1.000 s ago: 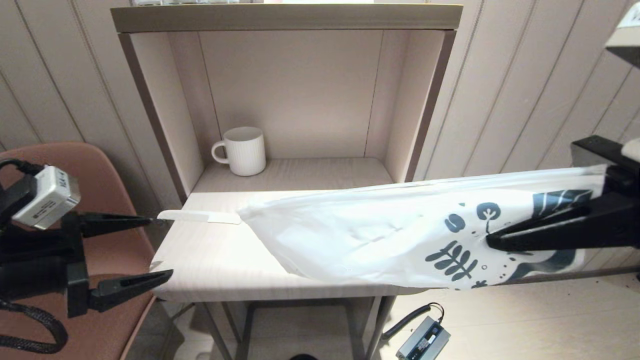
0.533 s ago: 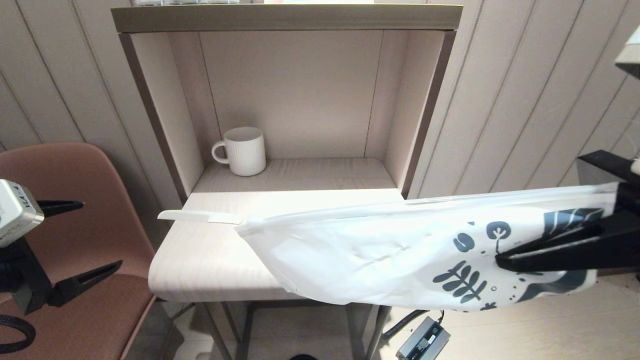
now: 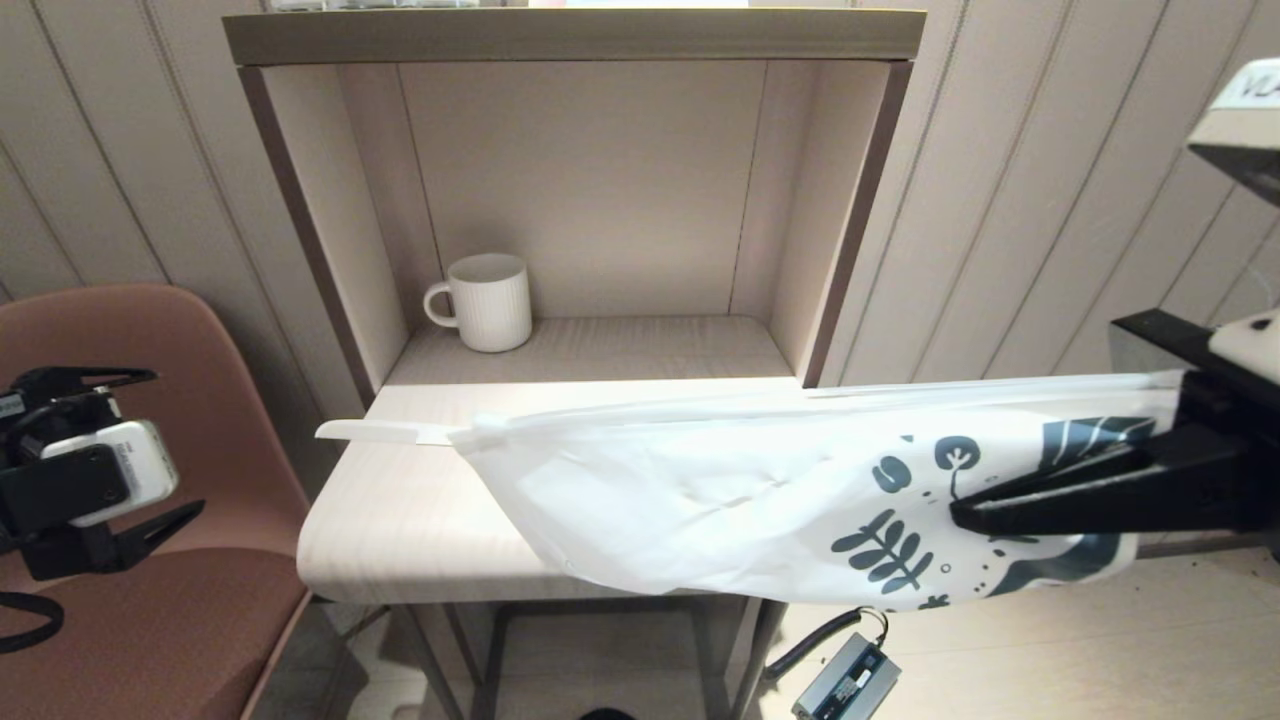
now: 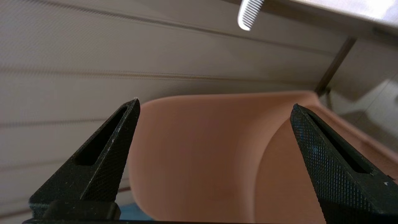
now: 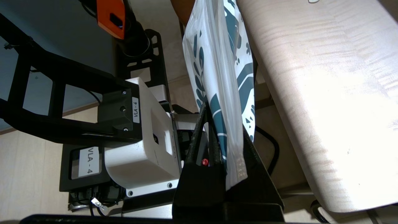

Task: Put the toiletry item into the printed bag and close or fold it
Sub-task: Pick up the comb

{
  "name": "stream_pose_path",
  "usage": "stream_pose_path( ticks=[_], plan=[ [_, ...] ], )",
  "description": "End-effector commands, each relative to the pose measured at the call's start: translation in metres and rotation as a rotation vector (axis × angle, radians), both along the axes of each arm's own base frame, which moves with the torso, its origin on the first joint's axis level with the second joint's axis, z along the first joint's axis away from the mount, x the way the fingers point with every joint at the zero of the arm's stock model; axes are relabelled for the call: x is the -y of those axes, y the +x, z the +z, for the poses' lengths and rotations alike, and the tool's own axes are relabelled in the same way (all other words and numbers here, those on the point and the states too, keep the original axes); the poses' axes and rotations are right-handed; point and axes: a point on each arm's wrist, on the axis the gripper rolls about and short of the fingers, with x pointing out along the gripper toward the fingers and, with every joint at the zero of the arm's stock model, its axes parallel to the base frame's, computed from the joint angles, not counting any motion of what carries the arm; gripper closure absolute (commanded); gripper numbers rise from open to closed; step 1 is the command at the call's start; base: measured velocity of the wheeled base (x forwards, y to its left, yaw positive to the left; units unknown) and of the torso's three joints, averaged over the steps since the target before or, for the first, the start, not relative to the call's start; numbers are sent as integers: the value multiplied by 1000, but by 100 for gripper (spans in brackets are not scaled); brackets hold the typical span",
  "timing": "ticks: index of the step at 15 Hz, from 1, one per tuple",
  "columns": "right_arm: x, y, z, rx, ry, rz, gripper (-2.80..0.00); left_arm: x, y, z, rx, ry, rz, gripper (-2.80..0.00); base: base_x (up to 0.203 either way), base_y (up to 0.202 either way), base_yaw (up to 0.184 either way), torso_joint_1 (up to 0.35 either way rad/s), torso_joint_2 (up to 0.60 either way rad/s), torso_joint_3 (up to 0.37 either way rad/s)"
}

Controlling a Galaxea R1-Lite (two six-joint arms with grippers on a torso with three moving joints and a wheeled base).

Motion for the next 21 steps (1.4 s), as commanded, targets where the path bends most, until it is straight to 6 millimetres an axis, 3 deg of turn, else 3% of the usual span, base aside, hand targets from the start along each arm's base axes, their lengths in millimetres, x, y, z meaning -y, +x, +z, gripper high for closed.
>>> stream_pose_path(
  ticks=[1, 5, 11, 15, 21],
  plan=[
    [-1, 3, -4, -17, -8, 4, 0, 3, 27, -17, -63, 25, -20, -280, 0, 0, 0, 0, 0, 0],
    [0, 10, -7, -29, -14, -21, 0, 23, 53, -35, -86, 33, -104, -280, 0, 0, 0, 0, 0, 0],
    [-2, 20, -12, -58, -22, -27, 0, 26, 78, -62, -95, 37, -100, -280, 0, 0, 0, 0, 0, 0],
    [-5, 25, -14, -62, -24, -27, 0, 30, 90, -66, -87, 24, -109, -280, 0, 0, 0, 0, 0, 0],
    [-5, 26, -17, -66, -27, -27, 0, 54, 96, -64, -29, 21, -169, -280, 0, 0, 0, 0, 0, 0]
  ],
)
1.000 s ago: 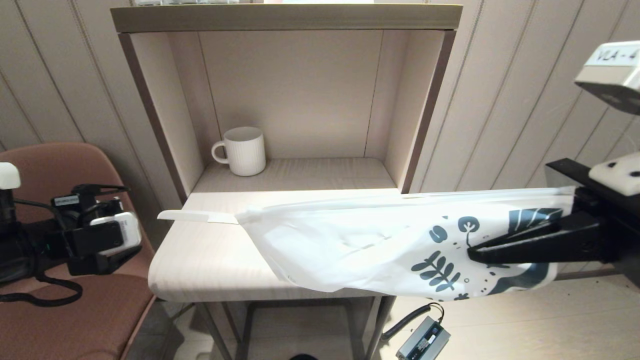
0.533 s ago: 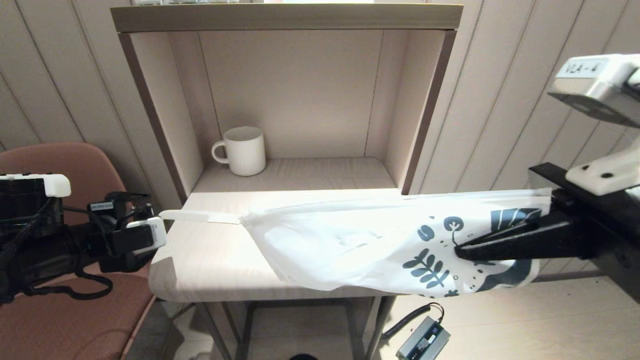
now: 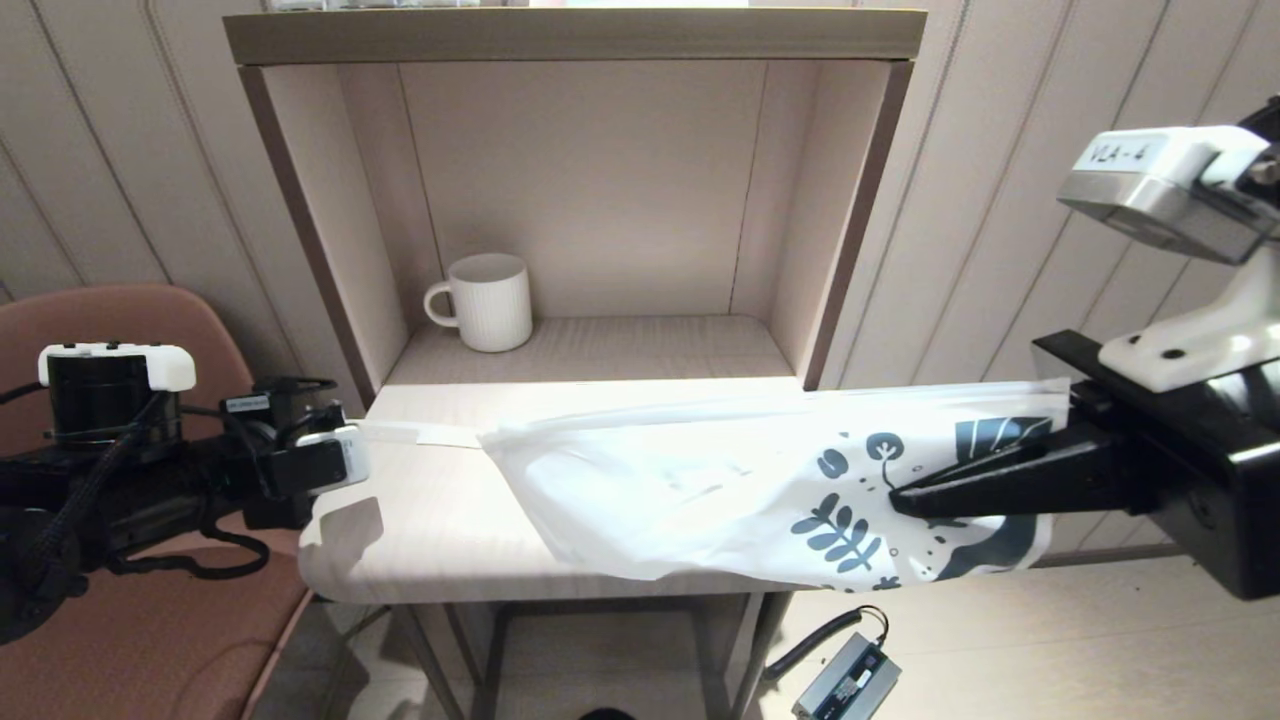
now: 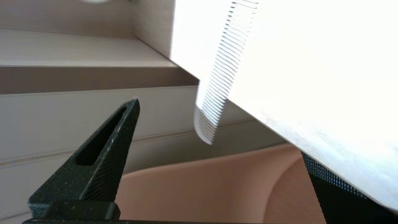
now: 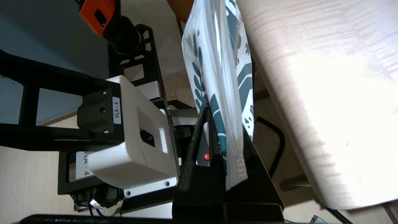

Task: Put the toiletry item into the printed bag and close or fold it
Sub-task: Pick up the comb

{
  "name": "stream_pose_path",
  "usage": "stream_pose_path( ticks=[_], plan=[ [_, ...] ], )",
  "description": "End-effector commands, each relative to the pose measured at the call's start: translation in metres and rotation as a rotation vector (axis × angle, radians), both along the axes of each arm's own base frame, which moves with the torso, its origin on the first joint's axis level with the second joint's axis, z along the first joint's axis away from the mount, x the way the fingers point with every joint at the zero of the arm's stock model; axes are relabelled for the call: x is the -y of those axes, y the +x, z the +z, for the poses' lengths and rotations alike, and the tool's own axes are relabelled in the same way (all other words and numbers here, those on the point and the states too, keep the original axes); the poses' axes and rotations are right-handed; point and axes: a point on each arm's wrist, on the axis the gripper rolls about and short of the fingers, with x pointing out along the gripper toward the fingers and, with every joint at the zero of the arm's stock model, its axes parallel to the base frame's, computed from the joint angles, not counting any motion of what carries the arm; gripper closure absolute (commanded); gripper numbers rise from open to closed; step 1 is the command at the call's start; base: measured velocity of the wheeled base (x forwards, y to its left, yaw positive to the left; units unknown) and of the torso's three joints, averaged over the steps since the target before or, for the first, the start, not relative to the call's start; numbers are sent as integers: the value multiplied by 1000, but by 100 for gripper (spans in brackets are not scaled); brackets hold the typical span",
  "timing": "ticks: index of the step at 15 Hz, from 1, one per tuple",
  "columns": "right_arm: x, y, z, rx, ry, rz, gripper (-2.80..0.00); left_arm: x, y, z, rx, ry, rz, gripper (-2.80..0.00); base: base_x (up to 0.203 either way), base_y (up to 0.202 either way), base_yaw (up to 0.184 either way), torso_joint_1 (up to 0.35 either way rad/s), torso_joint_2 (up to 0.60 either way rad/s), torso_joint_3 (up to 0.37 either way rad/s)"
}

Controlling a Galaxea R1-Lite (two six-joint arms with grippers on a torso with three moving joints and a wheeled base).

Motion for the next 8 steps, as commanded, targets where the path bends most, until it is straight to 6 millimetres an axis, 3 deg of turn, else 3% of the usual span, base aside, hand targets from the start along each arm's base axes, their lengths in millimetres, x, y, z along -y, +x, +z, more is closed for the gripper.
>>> stream_pose_path(
  ticks=[1, 8],
  plan=[
    [0, 0, -1, -6, -1, 5, 0, 5, 0, -1, 18, 4, -17, -280, 0, 0, 0, 0, 0, 0],
    [-1, 2, -4, -17, -8, 7, 0, 2, -4, 3, 42, 1, -3, -280, 0, 0, 0, 0, 0, 0]
  ],
)
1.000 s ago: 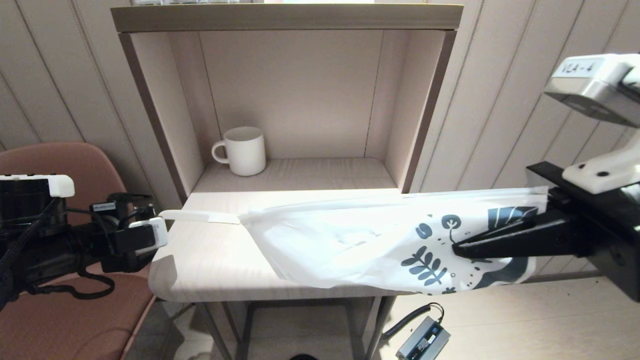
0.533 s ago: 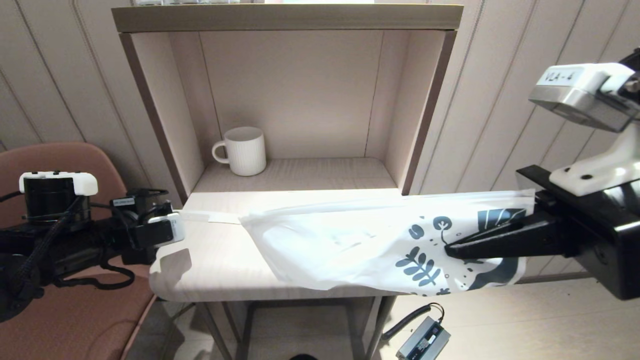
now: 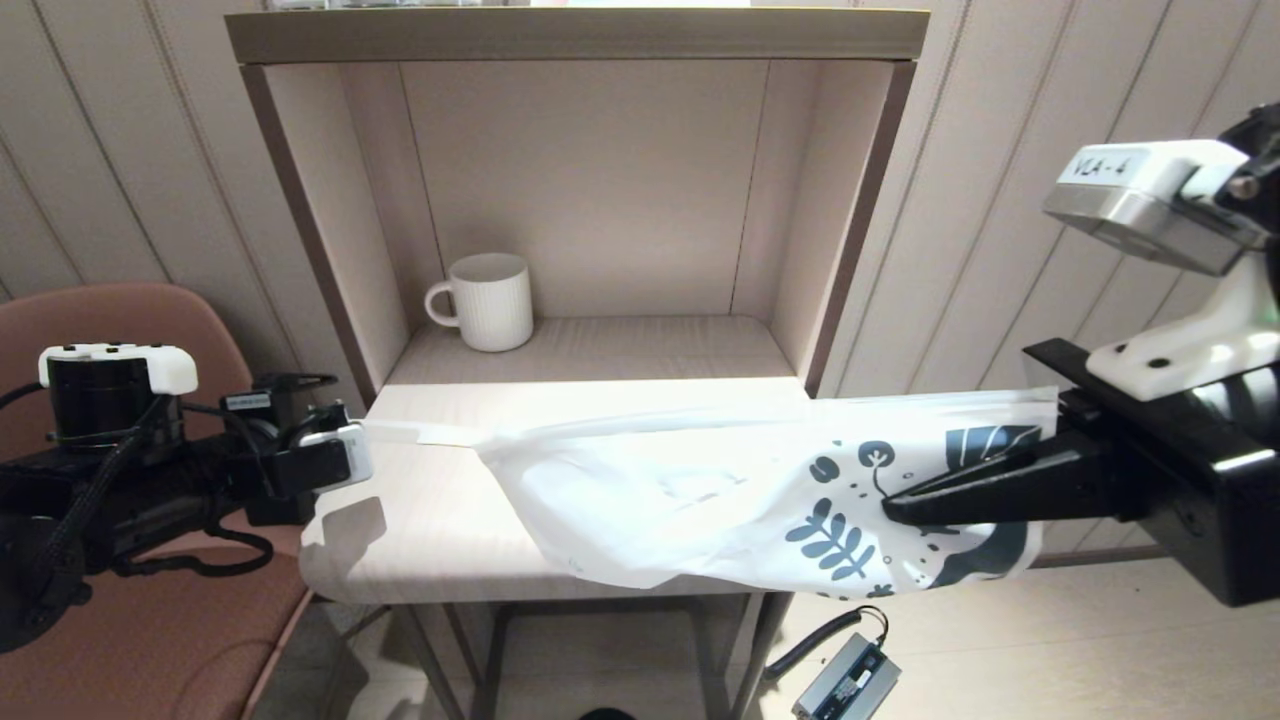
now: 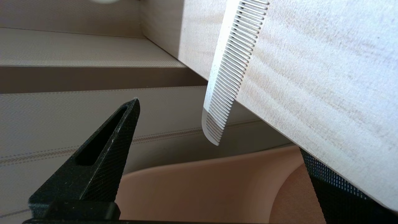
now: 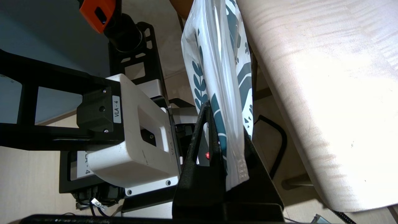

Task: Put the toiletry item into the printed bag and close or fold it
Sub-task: Pick up the comb

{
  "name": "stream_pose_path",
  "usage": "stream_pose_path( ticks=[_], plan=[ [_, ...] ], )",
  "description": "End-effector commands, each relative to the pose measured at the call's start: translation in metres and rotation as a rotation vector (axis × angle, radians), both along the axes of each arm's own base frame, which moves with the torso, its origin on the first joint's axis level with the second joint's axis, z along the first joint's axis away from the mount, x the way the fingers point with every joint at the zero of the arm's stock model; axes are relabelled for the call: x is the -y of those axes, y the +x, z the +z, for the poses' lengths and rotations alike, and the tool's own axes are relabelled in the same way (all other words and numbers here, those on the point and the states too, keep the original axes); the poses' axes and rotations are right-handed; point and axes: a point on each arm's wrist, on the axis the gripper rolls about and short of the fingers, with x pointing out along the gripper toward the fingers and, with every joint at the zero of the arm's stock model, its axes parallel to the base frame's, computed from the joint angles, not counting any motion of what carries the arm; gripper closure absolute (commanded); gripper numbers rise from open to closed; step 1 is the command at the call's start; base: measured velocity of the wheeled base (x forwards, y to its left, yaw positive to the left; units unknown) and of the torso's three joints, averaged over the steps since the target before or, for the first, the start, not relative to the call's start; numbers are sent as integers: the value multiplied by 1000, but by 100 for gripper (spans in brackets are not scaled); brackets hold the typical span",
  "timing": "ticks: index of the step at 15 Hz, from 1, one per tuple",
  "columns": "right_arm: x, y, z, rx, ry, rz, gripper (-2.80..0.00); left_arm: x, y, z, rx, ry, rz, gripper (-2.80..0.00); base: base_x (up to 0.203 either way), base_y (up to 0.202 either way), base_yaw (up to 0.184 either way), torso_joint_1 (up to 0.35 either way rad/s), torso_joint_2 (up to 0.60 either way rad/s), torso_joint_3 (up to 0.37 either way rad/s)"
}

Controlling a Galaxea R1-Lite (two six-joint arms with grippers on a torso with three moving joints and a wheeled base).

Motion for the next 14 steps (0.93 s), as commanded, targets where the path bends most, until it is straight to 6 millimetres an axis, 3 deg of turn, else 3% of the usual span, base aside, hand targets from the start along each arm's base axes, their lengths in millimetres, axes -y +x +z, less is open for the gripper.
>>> stream_pose_path(
  ticks=[1, 8, 14],
  plan=[
    [0, 0, -1, -5, -1, 5, 0, -4, -2, 1, 10, 4, 10, -280, 0, 0, 0, 0, 0, 0],
    [0, 0, -4, -14, -4, 7, 0, -18, -9, -3, -3, 1, 37, -280, 0, 0, 0, 0, 0, 0],
    [0, 0, -4, -16, -4, 9, 0, -19, -15, -2, 55, -5, -15, -280, 0, 0, 0, 0, 0, 0]
  ],
)
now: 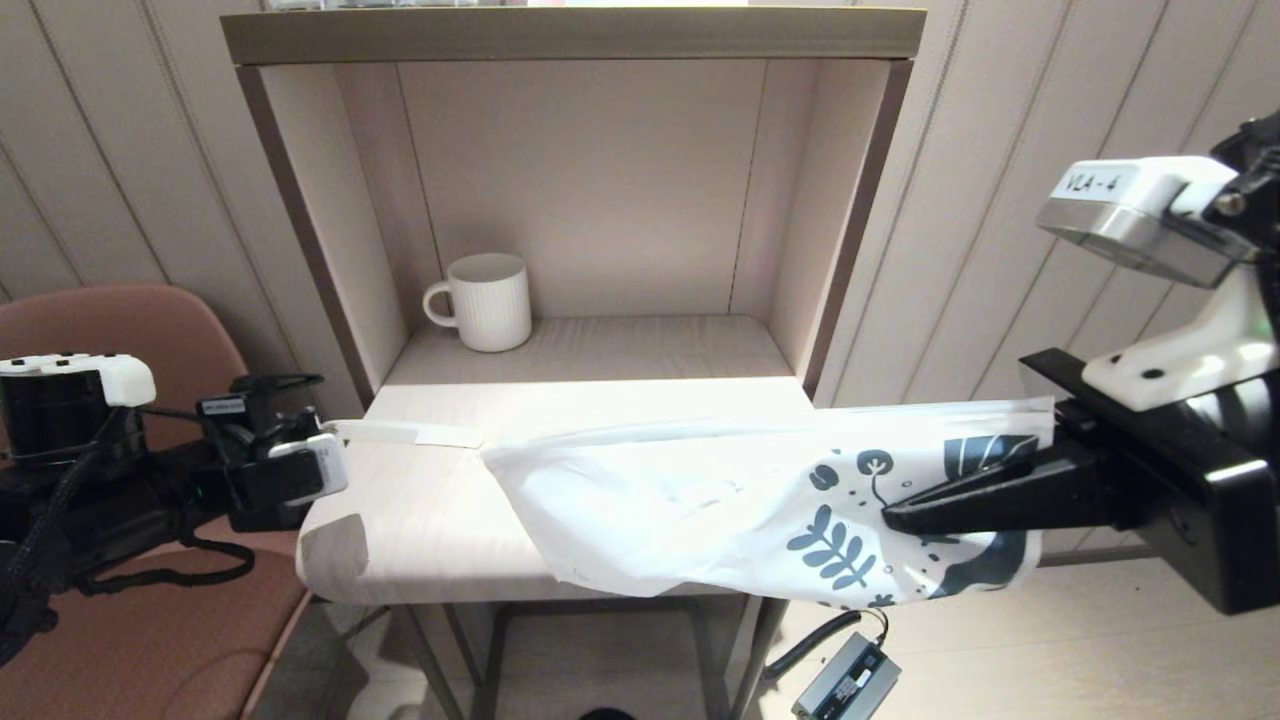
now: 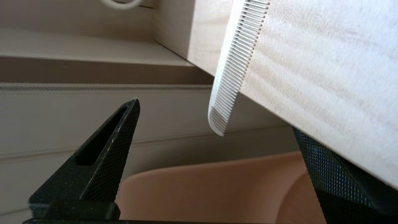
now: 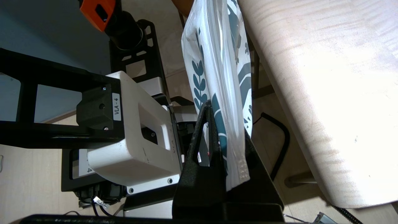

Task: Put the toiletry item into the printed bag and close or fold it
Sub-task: Pick up the comb

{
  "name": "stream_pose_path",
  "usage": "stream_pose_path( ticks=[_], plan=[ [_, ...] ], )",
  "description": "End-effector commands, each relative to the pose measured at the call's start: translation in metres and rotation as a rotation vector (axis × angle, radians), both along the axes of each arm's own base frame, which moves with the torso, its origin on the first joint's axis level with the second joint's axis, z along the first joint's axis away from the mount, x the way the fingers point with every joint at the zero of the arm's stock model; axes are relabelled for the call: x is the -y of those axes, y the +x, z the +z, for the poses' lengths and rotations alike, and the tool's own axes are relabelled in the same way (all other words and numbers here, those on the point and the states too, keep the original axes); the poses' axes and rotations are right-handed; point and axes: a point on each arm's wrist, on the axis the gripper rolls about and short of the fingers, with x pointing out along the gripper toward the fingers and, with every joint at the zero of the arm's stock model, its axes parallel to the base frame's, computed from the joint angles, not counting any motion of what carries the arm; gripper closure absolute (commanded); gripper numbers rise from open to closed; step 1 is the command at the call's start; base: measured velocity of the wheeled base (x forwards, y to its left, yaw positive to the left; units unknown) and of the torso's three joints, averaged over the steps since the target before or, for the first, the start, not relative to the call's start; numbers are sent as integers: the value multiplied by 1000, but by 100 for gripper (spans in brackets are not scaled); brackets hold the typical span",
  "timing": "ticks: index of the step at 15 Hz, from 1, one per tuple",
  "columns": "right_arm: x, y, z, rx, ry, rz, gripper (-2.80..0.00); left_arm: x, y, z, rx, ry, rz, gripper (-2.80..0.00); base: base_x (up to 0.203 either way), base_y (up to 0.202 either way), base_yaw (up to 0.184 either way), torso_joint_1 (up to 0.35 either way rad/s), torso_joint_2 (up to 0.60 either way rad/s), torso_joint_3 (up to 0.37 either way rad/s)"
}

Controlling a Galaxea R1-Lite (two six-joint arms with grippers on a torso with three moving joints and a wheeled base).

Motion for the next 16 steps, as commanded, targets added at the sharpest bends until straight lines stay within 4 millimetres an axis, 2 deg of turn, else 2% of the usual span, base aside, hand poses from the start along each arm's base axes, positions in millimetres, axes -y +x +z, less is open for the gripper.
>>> stream_pose_path(
  ticks=[1, 4, 13, 14, 15, 16],
  plan=[
    [0, 0, 0, -3, 1, 7, 0, 0, -6, -4, 12, 10, -14, -280, 0, 0, 0, 0, 0, 0],
    [0, 0, -1, -6, -1, 5, 0, 0, -5, -3, 59, 13, -46, -280, 0, 0, 0, 0, 0, 0],
    [-2, 2, -2, -10, -3, 7, 0, 1, 2, -7, 51, 15, -43, -280, 0, 0, 0, 0, 0, 0],
    [-2, 3, -2, -10, -2, 7, 0, 1, 4, -8, 63, 15, -41, -203, 0, 0, 0, 0, 0, 0],
    [-2, 3, -2, -12, -4, 6, 0, 1, 6, -8, 73, 16, -41, 0, 0, 0, 0, 0, 0, 0],
    [-3, 4, -2, -13, -5, 7, 0, 1, 6, -8, 81, 15, -42, 0, 0, 0, 0, 0, 0, 0]
  ],
)
